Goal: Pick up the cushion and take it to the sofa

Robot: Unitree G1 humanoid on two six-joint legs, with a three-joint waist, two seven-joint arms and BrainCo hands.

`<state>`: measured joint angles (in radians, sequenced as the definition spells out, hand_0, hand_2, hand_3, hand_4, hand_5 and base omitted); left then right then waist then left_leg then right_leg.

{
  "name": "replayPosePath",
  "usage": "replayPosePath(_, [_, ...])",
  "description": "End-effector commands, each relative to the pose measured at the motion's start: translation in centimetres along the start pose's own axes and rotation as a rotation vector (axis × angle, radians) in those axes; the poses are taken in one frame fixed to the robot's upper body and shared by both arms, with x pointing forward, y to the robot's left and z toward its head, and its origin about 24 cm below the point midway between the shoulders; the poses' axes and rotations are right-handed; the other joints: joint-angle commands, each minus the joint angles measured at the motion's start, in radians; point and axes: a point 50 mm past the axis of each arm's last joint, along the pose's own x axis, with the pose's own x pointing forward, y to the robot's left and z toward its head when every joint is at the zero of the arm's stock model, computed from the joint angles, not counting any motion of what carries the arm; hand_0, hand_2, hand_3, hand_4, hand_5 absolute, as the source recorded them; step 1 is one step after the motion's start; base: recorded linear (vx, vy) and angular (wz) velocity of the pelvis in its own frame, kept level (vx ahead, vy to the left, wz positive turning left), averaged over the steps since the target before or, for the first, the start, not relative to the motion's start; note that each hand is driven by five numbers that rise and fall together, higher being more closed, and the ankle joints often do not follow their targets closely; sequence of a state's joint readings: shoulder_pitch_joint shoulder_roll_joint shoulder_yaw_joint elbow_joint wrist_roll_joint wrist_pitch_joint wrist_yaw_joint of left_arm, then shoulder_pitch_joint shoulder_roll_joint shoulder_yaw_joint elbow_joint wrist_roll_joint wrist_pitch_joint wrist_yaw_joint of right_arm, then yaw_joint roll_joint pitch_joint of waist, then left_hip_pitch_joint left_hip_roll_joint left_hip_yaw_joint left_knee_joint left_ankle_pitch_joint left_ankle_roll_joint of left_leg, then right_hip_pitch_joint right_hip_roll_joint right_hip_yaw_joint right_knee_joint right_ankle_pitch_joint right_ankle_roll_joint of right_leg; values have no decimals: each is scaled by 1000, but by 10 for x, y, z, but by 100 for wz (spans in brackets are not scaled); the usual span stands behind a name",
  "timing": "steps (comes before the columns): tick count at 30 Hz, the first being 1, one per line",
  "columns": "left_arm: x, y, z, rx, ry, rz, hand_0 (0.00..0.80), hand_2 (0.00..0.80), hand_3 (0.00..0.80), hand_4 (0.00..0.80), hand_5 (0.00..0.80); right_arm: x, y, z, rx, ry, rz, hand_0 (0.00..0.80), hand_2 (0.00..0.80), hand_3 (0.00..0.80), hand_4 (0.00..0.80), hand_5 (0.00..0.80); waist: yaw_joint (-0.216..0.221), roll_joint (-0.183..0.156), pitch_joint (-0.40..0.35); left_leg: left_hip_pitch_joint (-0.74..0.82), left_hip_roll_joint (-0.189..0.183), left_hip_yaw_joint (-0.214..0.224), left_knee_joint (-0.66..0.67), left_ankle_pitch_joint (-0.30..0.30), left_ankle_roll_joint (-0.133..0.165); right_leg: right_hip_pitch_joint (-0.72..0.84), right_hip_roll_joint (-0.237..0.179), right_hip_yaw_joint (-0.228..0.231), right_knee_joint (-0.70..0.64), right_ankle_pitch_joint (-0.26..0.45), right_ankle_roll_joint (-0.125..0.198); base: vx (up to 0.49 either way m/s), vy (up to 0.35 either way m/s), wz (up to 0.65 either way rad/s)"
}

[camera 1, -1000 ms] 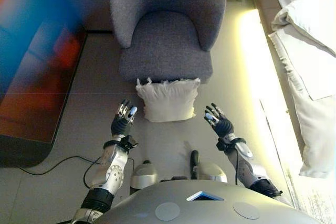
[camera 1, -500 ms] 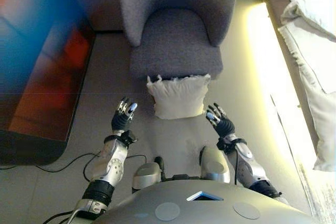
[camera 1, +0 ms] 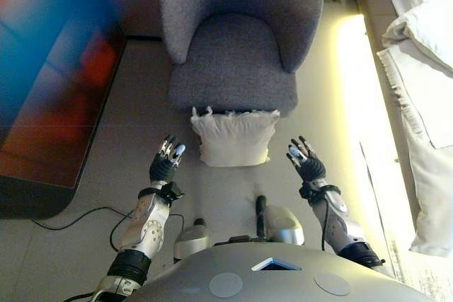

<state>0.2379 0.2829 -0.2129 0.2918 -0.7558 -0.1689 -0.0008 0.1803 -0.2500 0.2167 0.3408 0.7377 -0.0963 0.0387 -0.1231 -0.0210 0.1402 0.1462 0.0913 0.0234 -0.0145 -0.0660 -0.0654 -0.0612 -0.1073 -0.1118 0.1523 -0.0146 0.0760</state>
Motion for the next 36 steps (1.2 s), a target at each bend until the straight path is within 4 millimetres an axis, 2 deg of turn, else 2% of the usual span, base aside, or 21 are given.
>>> replayPosePath(1, [-6,3,22,55,-93,-38,0,0,0,0,0,3,19,8,19,-51,92,0,0,0,0,0,-22,-31,-66,133,-68,7,114,-46,55,-154,-8,31,-137,274,40,222,-168,-2])
replayPosePath(3, [-3,0,24,13,-102,-33,0,0,0,0,0,1,19,8,-3,-34,124,0,0,0,0,0,-36,-12,-80,102,-11,4,278,149,-8,-136,31,33,-117,231,-6,186,-197,-5])
replayPosePath(4, [-1,-3,26,4,-110,-32,0,0,0,0,0,0,18,9,-14,-33,132,0,0,0,0,0,-38,-19,-82,67,-2,6,386,197,-22,-121,38,39,-113,215,-28,222,-245,-8])
replayPosePath(5, [1,-6,27,-4,-117,-30,0,0,0,0,0,1,17,9,-24,-33,131,0,0,0,0,0,-37,-27,-81,30,-3,5,484,218,-28,-108,40,45,-107,203,-46,266,-273,-1])
replayPosePath(6, [5,-10,28,-25,-123,-23,0,0,0,0,0,4,16,9,-36,-30,129,0,0,0,0,0,-28,-46,-73,-61,-24,0,648,240,-26,-80,37,59,-97,188,-72,265,-242,-12])
replayPosePath(7, [7,-14,29,-32,-125,-27,0,0,0,0,0,5,15,10,-36,-30,127,0,0,0,0,0,-19,-60,-66,-128,-30,0,725,243,-20,-58,32,71,-91,176,-85,257,-198,-32])
replayPosePath(8, [10,-19,30,-33,-126,-39,0,0,0,0,0,6,14,11,-32,-37,126,0,0,0,0,0,-10,-68,-58,-199,-20,4,763,237,-12,-35,33,84,-84,162,-94,219,-96,-54])
replayPosePath(10, [12,-25,32,-30,-133,-65,0,0,0,0,0,8,14,13,-35,-52,133,0,0,0,0,0,15,-67,-38,-296,-1,-1,711,220,11,11,52,121,-80,134,-96,206,15,-35])
replayPosePath(11, [13,-27,33,-29,-140,-71,0,0,0,0,0,8,15,14,-39,-57,138,0,0,0,0,0,23,-64,-29,-296,5,-2,646,208,23,24,59,140,-80,119,-90,223,135,-23])
replayPosePath(13, [13,-29,39,-32,-156,-70,0,0,0,0,0,9,18,16,-40,-61,146,0,0,0,0,0,37,-48,-20,-290,33,-23,450,228,32,42,80,184,-76,84,-79,246,194,-47])
replayPosePath(15, [12,-27,44,-34,-168,-67,0,0,0,0,0,7,17,19,-36,-67,155,0,0,0,0,0,57,-36,-15,-295,48,-51,295,247,22,71,86,216,-81,58,-63,261,201,-51])
replayPosePath(18, [9,-23,45,-35,-170,-59,0,0,0,0,0,3,17,20,-34,-71,176,0,0,0,0,0,78,-18,-17,-290,83,-54,117,273,-13,112,75,223,-90,22,-46,292,177,-37])
replayPosePath(20, [8,-20,42,-38,-165,-53,0,0,0,0,0,1,17,17,-42,-63,183,0,0,0,0,0,91,-7,-18,-295,104,-34,30,293,-34,149,60,217,-95,-3,-37,364,169,-3])
replayPosePath(23, [5,-13,37,-50,-148,-35,0,0,0,0,0,-2,13,12,-45,-43,170,0,0,0,0,0,101,8,-26,-311,110,1,-41,303,-43,194,48,207,-90,-47,-29,356,157,2])
replayPosePath(24, [4,-10,35,-51,-143,-32,0,0,0,0,0,-5,11,11,-40,-41,163,0,0,0,0,0,101,14,-29,-316,107,24,-39,305,-41,206,44,196,-82,-64,-27,294,160,-4])
replayPosePath(26, [1,-6,33,-55,-137,-34,0,0,0,0,0,-9,10,9,-35,-48,151,0,0,0,0,0,102,20,-31,-319,90,36,-9,296,-33,208,32,178,-65,-78,-24,281,185,-21])
replayPosePath(30, [-2,-3,32,-47,-130,-17,0,0,0,0,0,-9,10,11,-10,-63,130,0,0,0,0,0,114,19,-38,-322,42,23,52,235,-6,189,-17,146,-18,-77,-1,263,179,1])
replayPosePath(34, [-2,0,38,-6,-153,-20,0,0,0,0,0,-6,13,14,20,-75,137,0,0,0,0,0,123,10,-58,-292,-7,31,66,193,41,165,-70,126,51,-11,42,233,164,-27])
replayPosePath(36, [-2,1,42,10,-158,-23,0,0,0,0,0,-4,14,13,35,-82,120,0,0,0,0,0,137,1,-71,-291,-41,19,69,178,68,168,-89,132,96,45,47,185,125,-14])
